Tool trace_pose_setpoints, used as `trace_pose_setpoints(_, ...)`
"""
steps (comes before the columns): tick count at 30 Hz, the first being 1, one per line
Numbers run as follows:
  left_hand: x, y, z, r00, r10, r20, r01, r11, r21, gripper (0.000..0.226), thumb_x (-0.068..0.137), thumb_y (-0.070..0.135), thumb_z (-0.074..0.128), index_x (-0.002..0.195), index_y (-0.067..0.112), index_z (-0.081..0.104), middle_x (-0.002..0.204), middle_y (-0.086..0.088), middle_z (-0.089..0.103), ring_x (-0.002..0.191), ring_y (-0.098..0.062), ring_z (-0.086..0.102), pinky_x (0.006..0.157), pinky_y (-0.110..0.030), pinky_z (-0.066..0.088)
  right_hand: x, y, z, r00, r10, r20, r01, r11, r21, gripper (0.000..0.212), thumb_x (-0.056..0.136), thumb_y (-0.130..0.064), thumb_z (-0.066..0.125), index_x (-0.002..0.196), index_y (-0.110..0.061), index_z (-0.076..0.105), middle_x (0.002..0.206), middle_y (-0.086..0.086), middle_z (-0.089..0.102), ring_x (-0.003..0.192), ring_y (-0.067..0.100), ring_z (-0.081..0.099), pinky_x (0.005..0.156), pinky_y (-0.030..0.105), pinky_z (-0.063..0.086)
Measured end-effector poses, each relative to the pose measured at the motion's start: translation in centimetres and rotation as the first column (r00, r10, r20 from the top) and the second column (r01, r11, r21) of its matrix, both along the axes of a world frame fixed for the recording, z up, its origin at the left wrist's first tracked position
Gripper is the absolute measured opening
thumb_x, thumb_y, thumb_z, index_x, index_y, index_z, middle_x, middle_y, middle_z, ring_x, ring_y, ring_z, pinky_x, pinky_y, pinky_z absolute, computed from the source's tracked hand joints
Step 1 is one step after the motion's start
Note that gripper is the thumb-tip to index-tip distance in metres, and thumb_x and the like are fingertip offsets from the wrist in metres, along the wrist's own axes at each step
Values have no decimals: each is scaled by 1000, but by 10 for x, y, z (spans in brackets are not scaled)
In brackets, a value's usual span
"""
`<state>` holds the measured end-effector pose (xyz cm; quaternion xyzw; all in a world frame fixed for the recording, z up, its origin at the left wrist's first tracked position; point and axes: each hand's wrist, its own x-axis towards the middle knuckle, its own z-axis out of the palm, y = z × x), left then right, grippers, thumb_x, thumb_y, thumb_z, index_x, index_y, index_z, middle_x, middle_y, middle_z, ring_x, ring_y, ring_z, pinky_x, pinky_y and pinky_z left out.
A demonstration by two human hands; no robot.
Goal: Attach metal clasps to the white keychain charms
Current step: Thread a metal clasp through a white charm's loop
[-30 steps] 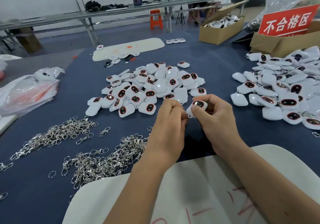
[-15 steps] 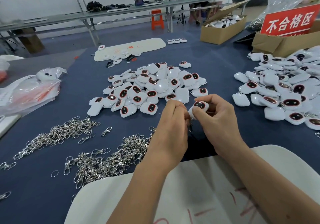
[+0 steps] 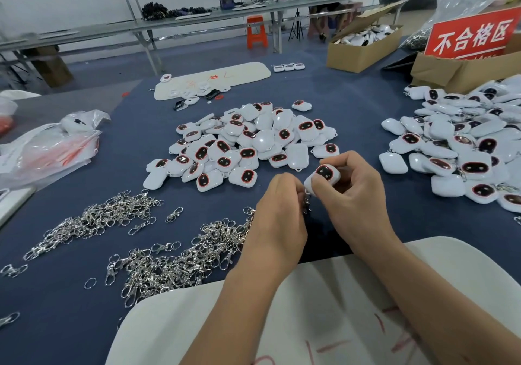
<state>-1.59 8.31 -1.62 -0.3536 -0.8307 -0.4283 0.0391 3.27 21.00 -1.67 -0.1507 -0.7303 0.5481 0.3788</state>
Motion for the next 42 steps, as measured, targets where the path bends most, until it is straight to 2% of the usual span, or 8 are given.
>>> trace_pose_setpoints(3,0,1,2,1000,-4,25,2,998,56,14,96,23,38,87,22,49,84,3,60,78,-23,56,70,-52,49,0,2,0,1000,19,10,-18,997,-79,10,84,-20,70,86,-26,62,64,0,64,56,11,51,54,23,45)
trace_pose_setpoints(6,-2,1,4,1000,-9,0,9,990,137,17,102,12,49,87,18,53,80,3,61,76,-22,57,70,-47,48,0,4,-2,999,38,16,-35,985,-166,10,80,-27,68,87,-25,61,61,5,58,57,18,47,53,33,41)
trace_pose_setpoints(11,-9,-1,6,1000,-3,6,1,975,221,16,100,7,58,86,15,63,76,7,64,74,-13,60,69,-27,48,-1,4,-3,998,56,9,-53,976,-211,11,79,-29,69,87,-27,61,60,1,56,58,22,44,55,36,40)
trace_pose_setpoints(16,-8,1,2,994,-43,101,10,951,310,13,92,8,65,91,21,66,81,10,70,77,-14,69,73,-26,56,-2,6,-4,999,48,11,-44,963,-267,12,78,-29,70,87,-27,62,61,2,56,59,22,43,58,39,39)
trace_pose_setpoints(20,-10,0,3,995,-3,99,-32,937,348,16,87,8,68,83,24,68,75,14,70,70,-8,67,63,-14,50,-2,5,-4,999,54,6,-50,954,-295,15,76,-33,70,87,-27,61,60,4,53,59,22,38,56,38,36)
trace_pose_setpoints(26,-12,-1,4,998,43,50,-58,933,355,18,85,7,68,80,24,68,73,13,68,71,-14,66,61,-43,58,2,3,-2,997,81,-8,-80,952,-296,16,83,-24,73,88,-23,58,60,6,59,49,18,45,44,28,40)
trace_pose_setpoints(35,-12,-5,11,968,92,-235,-62,989,131,14,86,-1,61,78,11,64,75,2,62,71,-21,55,66,-44,47,5,-3,3,998,62,5,-60,982,-178,29,91,-21,80,94,-13,52,67,6,70,45,21,61,41,31,51)
trace_pose_setpoints(42,-12,-6,12,970,44,-239,-43,999,11,18,84,-6,56,77,10,60,73,-3,59,70,-26,51,65,-50,45,6,-6,5,997,76,-8,-77,995,-63,37,89,-22,83,90,-12,48,65,5,68,41,25,60,39,32,50)
